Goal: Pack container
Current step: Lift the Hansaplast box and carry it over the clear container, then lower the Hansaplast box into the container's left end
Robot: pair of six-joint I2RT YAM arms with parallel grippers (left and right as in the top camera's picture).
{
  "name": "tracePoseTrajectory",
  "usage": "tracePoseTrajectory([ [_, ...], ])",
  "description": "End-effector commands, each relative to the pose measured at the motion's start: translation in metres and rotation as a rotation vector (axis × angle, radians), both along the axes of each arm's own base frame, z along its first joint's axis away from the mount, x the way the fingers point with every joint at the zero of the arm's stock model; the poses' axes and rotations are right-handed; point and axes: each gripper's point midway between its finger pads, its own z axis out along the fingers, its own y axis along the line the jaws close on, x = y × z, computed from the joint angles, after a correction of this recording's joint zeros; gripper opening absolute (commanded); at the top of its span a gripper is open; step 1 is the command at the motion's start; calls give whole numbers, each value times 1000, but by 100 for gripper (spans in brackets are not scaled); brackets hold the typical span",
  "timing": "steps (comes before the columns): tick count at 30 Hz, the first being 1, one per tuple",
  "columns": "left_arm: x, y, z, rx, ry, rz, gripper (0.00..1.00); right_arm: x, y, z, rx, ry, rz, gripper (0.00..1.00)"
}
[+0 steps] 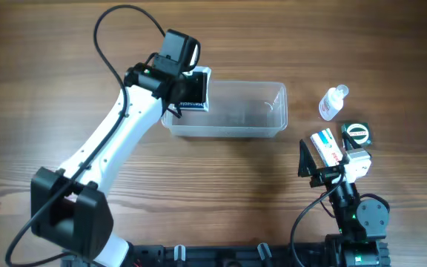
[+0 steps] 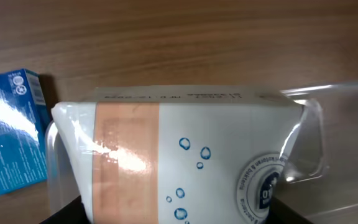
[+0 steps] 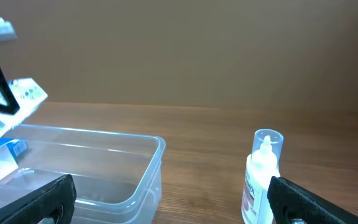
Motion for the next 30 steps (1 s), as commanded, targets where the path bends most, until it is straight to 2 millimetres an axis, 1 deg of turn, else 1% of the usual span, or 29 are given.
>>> tracePoseTrajectory([
  [1, 3, 1, -14, 34, 28, 23, 60, -2, 5, 3, 6, -14, 29, 100],
  [6, 4, 8, -24, 65, 47, 70, 59, -2, 5, 3, 6, -14, 29, 100],
  [13, -3, 11, -37, 74, 106, 112, 59, -2, 5, 3, 6, -14, 29, 99],
  [25, -12, 15, -42, 84, 147, 135, 60, -2, 5, 3, 6, -14, 29, 100],
  [26, -13, 15, -43, 85, 149, 135, 62, -2, 5, 3, 6, -14, 29, 100],
  [30, -14, 16, -45, 88, 154, 134, 63, -2, 5, 3, 6, -14, 29, 100],
])
